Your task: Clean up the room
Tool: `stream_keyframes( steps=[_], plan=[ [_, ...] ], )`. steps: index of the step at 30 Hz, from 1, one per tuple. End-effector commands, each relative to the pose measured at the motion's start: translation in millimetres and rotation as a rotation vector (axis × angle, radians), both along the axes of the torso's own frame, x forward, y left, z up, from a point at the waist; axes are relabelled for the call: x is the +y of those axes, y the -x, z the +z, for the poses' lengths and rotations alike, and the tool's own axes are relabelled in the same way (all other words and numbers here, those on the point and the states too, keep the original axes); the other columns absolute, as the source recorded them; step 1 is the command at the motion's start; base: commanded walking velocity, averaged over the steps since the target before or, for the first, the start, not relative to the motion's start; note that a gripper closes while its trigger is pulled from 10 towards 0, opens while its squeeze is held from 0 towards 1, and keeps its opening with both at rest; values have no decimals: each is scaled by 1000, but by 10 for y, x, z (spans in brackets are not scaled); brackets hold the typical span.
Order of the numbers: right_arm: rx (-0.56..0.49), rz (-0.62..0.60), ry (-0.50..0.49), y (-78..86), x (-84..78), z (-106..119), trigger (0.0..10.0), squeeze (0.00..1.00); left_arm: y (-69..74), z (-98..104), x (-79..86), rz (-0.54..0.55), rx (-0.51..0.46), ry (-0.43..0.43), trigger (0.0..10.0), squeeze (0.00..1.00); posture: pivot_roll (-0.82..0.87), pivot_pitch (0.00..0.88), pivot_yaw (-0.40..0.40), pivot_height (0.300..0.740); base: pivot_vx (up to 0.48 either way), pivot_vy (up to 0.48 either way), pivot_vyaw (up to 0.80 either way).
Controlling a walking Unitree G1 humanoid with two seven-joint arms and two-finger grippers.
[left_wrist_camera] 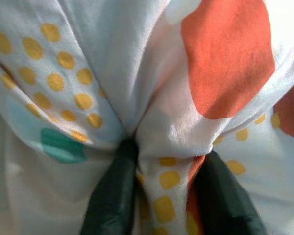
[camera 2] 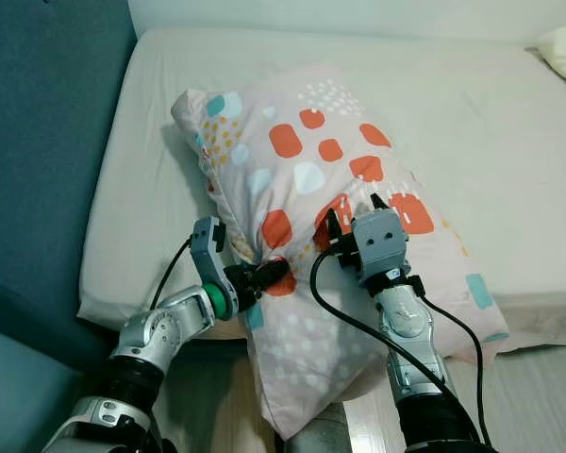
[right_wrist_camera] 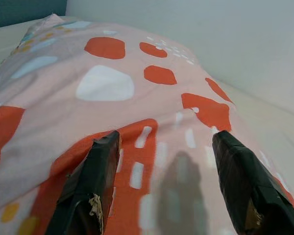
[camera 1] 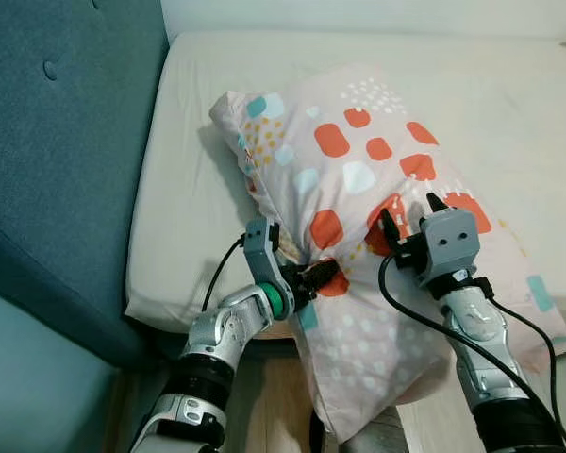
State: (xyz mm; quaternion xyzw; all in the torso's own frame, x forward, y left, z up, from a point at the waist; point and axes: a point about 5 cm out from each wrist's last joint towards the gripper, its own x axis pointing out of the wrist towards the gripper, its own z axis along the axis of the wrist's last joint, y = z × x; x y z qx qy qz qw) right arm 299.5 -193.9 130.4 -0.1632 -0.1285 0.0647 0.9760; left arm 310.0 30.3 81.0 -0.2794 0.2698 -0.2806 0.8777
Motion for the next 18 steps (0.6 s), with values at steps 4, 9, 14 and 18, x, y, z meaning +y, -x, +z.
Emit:
stream_keyframes(
  steps=[4,9,14,18],
  plan=[
    [12,-21,3,10,-42,-23,10000,0,-128,294,-155,-2,-60,-28,0,0,-175,1,13,526,0,0,0],
    [5,-32,4,4,-59,-6,10000,0,-271,499,23,92,-133,-87,0,0,-171,6,15,526,0,0,0],
    [5,-37,4,5,-65,-8,10000,0,-379,651,177,179,-215,-145,0,0,-170,8,15,526,0,0,0],
    [4,-33,11,8,-46,-15,10000,0,-511,974,394,286,-390,-221,0,0,-166,11,14,526,0,0,0]
  ],
)
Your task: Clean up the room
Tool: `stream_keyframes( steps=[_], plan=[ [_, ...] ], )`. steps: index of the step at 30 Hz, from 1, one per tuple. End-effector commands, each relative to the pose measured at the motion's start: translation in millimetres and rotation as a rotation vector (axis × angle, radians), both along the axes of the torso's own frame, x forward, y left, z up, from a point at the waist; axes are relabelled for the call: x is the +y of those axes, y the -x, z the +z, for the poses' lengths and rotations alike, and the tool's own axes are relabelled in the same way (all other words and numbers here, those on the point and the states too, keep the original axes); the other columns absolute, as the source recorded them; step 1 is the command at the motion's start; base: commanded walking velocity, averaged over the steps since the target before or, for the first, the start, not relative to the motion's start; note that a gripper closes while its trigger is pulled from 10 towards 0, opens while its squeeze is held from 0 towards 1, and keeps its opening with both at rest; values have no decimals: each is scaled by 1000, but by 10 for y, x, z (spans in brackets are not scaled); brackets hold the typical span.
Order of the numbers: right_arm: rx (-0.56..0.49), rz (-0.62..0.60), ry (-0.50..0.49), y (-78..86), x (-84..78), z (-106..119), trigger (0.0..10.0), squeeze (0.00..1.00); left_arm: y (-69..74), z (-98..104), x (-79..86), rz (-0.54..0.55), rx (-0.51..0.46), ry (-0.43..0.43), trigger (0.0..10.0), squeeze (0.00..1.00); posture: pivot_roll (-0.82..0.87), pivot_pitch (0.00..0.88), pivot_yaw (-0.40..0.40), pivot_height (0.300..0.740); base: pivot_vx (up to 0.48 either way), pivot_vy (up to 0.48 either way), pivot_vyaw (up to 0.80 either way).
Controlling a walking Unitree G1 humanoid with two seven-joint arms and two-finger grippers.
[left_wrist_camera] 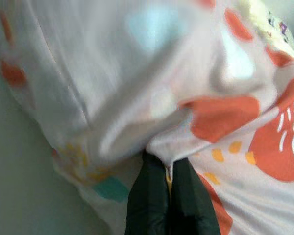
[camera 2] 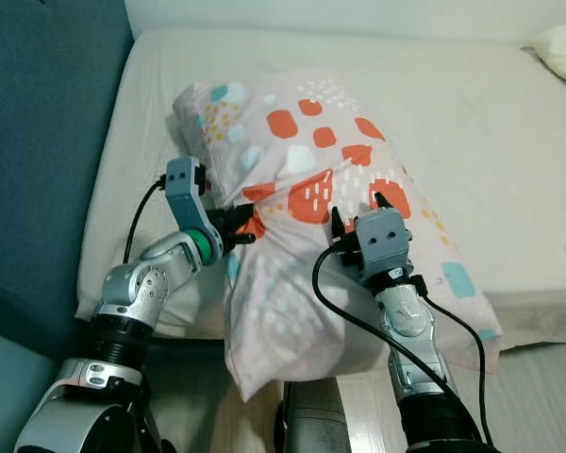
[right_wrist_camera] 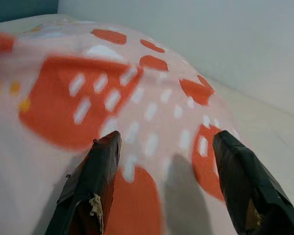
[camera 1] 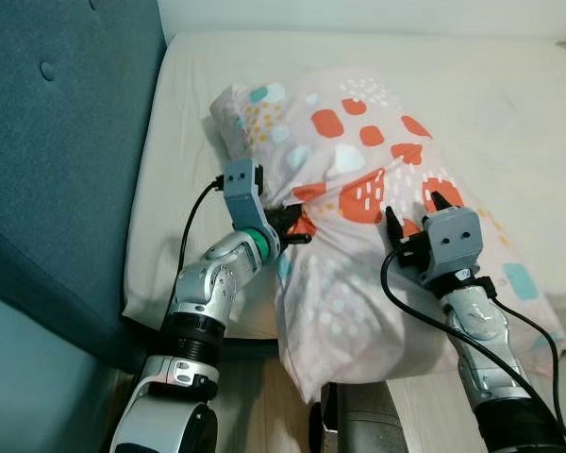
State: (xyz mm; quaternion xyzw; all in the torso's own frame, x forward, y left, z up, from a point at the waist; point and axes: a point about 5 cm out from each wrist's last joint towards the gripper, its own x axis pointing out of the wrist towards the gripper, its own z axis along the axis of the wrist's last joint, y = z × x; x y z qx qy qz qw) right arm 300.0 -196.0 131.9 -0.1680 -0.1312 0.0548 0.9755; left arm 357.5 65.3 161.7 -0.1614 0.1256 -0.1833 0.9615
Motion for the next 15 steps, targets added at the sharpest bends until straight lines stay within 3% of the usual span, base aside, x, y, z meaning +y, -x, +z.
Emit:
stream_keyframes(
  steps=[1,2,3,5,8,11,15],
  plan=[
    [14,-10,8,14,-16,-32,10000,0,-68,287,107,68,-146,-25,0,0,-164,11,13,526,0,0,0],
    [16,4,17,17,9,-38,10000,0,-94,429,162,92,-228,-72,0,0,-164,13,14,526,0,0,0],
    [16,4,17,17,9,-38,10000,0,-94,429,162,92,-228,-72,0,0,-164,13,14,526,0,0,0],
    [27,37,14,25,70,-52,10000,0,-116,614,204,112,-324,-118,0,0,-165,14,14,526,0,0,0],
    [42,71,-10,36,129,-60,10000,0,-123,707,212,118,-364,-125,0,0,-165,14,14,526,0,0,0],
    [128,194,-164,88,309,-75,10000,0,-125,871,192,127,-423,-115,0,0,-169,14,13,526,0,0,0],
    [224,297,-252,171,421,-131,10000,0,-108,929,144,121,-455,-106,0,0,-169,14,11,526,0,0,0]
  ],
)
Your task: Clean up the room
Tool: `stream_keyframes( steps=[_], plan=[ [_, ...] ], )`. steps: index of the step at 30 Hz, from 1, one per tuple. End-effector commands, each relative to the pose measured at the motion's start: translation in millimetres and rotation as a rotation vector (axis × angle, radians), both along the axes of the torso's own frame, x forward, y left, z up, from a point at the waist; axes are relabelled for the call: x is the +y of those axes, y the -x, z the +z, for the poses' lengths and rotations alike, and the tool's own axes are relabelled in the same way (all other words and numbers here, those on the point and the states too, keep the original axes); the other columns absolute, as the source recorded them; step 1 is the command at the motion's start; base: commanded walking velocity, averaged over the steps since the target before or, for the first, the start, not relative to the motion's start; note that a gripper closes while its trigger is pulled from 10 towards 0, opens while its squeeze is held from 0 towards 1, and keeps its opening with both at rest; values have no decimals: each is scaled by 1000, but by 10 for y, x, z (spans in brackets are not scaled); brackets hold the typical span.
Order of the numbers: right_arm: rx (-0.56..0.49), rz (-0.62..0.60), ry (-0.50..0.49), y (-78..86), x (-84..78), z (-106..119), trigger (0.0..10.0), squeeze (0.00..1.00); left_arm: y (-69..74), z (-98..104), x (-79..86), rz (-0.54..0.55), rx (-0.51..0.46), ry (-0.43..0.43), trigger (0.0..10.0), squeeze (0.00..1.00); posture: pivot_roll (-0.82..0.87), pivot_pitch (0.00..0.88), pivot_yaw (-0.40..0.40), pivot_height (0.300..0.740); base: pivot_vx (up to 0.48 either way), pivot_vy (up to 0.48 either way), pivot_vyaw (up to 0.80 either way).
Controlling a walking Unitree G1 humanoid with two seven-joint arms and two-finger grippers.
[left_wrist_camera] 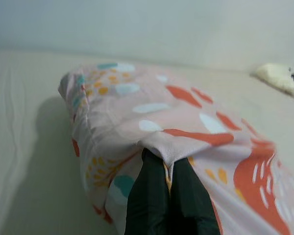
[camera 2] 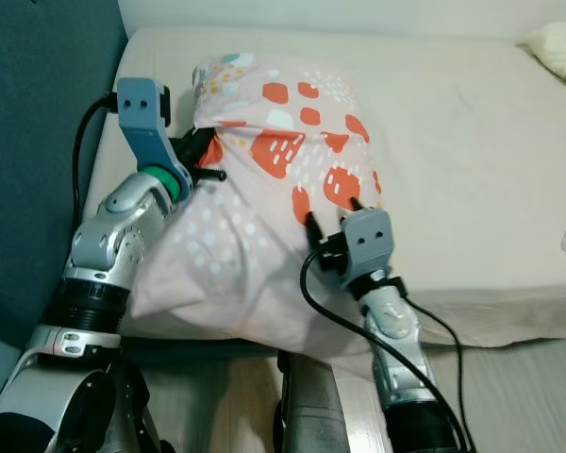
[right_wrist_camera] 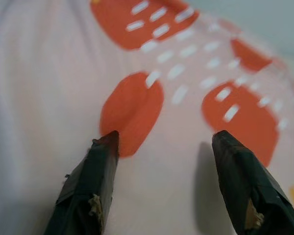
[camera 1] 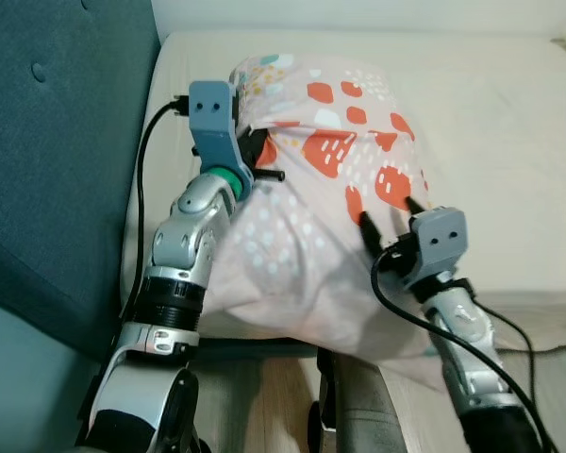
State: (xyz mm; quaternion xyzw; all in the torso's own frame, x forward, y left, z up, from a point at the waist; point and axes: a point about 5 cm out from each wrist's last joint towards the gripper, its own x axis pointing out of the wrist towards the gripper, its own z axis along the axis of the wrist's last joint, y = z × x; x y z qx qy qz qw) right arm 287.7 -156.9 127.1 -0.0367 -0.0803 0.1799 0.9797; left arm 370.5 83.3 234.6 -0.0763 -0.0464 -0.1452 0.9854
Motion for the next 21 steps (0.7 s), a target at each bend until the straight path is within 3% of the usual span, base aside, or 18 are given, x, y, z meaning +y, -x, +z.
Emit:
stream_keyframes(
  steps=[1,4,6,9,11,12,14,15,16,19,21],
  plan=[
    [91,59,-41,71,48,-104,10000,0,27,206,-48,-6,-104,7,0,0,-169,14,11,526,0,0,0],
    [160,116,-71,163,87,-164,10000,0,28,214,-88,-4,-126,-14,0,0,-162,17,4,526,0,0,0],
    [222,172,-53,307,75,-232,10000,0,15,209,-140,-7,-135,-27,0,0,-162,17,4,526,0,0,0],
    [264,181,-24,397,28,-289,10000,0,7,200,-168,-10,-135,-31,0,0,-167,21,-2,526,0,0,0],
    [347,150,23,617,-157,-405,10000,0,-12,179,-238,-20,-134,-44,0,0,-172,25,-2,526,0,0,0],
    [347,150,23,617,-157,-405,10000,0,-12,179,-238,-20,-134,-44,0,0,-172,25,-2,526,0,0,0],
    [430,91,70,843,-363,-519,10000,0,-27,154,-287,-27,-130,-55,0,0,-202,38,1,526,0,0,0],
    [430,91,70,843,-363,-519,10000,0,-27,154,-287,-27,-130,-55,0,0,-202,38,1,526,0,0,0],
    [482,34,113,964,-498,-601,10000,0,-37,140,-307,-29,-125,-60,0,0,-211,40,5,526,0,0,0],
    [511,-49,159,1050,-639,-664,10000,0,-48,130,-319,-31,-121,-63,0,0,-221,43,11,526,0,0,0],
    [482,-225,199,1019,-869,-683,10000,0,-66,119,-326,-33,-116,-65,0,0,-231,46,25,526,0,0,0]
  ],
)
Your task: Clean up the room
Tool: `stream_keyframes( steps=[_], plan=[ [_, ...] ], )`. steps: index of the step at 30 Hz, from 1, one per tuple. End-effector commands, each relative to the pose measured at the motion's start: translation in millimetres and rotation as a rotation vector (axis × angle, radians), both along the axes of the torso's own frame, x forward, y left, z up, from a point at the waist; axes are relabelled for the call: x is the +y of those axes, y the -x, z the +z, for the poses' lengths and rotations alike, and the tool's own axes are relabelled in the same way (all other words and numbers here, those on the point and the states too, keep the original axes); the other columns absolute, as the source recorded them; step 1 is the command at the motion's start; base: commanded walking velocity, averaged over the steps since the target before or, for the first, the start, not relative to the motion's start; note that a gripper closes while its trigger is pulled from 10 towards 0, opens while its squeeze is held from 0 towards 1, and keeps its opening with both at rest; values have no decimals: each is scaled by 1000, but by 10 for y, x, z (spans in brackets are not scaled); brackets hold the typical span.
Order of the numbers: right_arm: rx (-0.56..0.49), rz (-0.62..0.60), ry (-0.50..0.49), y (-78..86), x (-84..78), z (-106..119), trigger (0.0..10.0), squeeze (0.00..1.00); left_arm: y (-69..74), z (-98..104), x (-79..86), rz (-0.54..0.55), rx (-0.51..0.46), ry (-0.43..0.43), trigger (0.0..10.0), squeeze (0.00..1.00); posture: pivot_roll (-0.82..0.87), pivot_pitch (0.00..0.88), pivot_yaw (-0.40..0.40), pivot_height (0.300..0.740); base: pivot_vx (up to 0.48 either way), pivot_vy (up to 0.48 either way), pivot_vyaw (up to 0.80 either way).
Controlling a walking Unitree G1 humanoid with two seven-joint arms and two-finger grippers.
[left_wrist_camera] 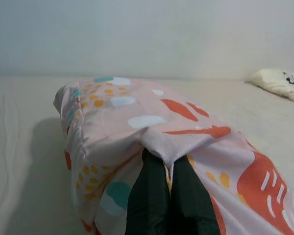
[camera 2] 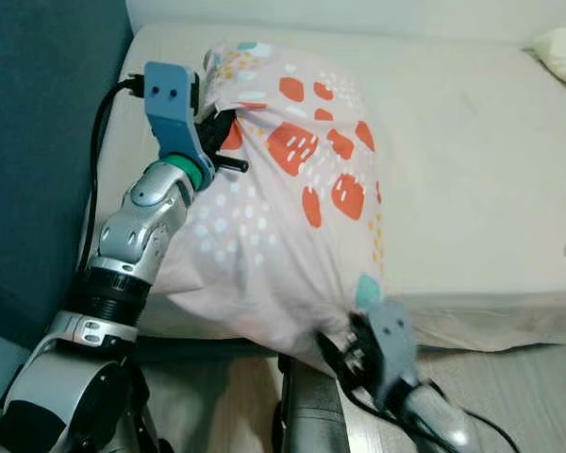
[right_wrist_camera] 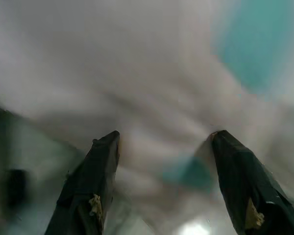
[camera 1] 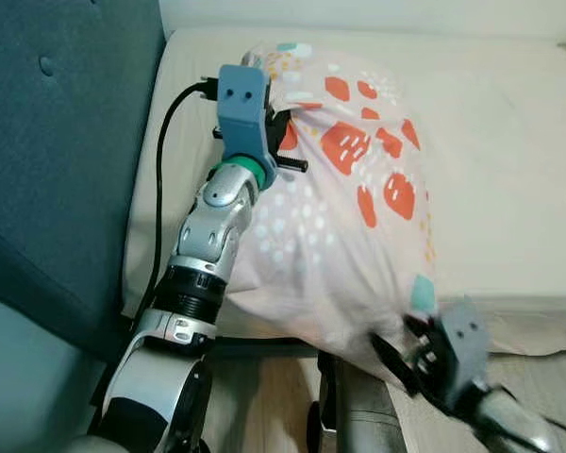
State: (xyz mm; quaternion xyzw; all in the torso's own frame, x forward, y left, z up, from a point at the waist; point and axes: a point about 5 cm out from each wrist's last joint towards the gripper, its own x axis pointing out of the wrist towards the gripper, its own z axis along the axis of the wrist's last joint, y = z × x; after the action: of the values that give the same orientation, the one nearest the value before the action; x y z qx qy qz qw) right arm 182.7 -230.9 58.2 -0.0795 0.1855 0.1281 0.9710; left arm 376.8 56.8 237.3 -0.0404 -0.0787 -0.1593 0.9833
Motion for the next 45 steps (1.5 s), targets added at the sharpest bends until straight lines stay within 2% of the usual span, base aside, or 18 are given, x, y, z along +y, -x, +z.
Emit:
stream_keyframes(
  steps=[1,4,8,10,12,18,21,23,25,28,29,33,35,36,38,39,42,45],
  plan=[
    [-51,-130,61,-74,-179,25,10000,0,-7,89,-62,-13,-39,-3,0,0,-230,46,26,526,0,0,0],
    [-116,-170,128,-250,-256,94,10000,0,-9,94,-47,-10,-41,-3,0,0,-215,44,26,526,0,0,0],
    [-148,-176,157,-375,-283,140,10000,0,-11,91,-18,-1,-43,-3,0,0,-205,45,22,526,0,0,0],
    [-177,-172,163,-529,-288,198,10000,0,-3,78,22,10,-47,-1,0,0,-192,43,19,526,0,0,0],
    [-159,-140,123,-656,-243,177,10000,0,22,66,51,14,-51,2,0,0,-178,40,14,526,0,0,0],
    [-98,-119,35,-802,-158,60,10000,0,64,45,75,16,-56,6,0,0,-153,36,1,526,0,0,0],
    [-65,-99,-40,-946,-57,-28,10000,0,112,43,82,5,-62,12,0,0,-138,36,0,526,0,0,0],
    [-56,-71,-40,-1038,-3,-43,10000,0,150,60,71,-19,-75,11,0,0,-134,37,0,526,0,0,0],
    [-55,-56,-37,-1064,16,-44,10000,0,162,67,66,-28,-80,10,0,0,-134,37,0,526,0,0,0],
    [-34,34,6,-1165,112,-55,10000,0,220,130,55,-57,-116,10,0,0,-120,40,-7,526,0,0,0],
    [-28,79,48,-1236,153,-43,10000,0,261,174,68,-68,-138,15,0,0,-120,40,-7,526,0,0,0],
    [-28,128,112,-1363,191,10,10000,0,326,249,105,-78,-176,23,0,0,-112,43,-15,526,0,0,0],
    [-58,143,183,-1526,216,139,10000,0,337,323,215,-29,-203,27,0,0,-98,49,-36,526,0,0,0],
    [-58,143,183,-1526,216,139,10000,0,337,323,215,-29,-203,27,0,0,-98,49,-36,526,0,0,0],
    [-99,148,232,-1688,264,299,10000,0,317,367,355,43,-211,27,0,0,-96,50,-40,526,0,0,0],
    [-99,148,232,-1688,264,299,10000,0,317,367,355,43,-211,27,0,0,-96,50,-40,526,0,0,0],
    [-169,122,289,-1903,358,565,10000,0,242,399,609,191,-213,16,0,0,-79,51,-46,526,0,0,0],
    [-190,110,313,-1951,386,633,10000,0,212,410,686,254,-223,-4,0,0,-79,51,-46,526,0,0,0]
  ],
)
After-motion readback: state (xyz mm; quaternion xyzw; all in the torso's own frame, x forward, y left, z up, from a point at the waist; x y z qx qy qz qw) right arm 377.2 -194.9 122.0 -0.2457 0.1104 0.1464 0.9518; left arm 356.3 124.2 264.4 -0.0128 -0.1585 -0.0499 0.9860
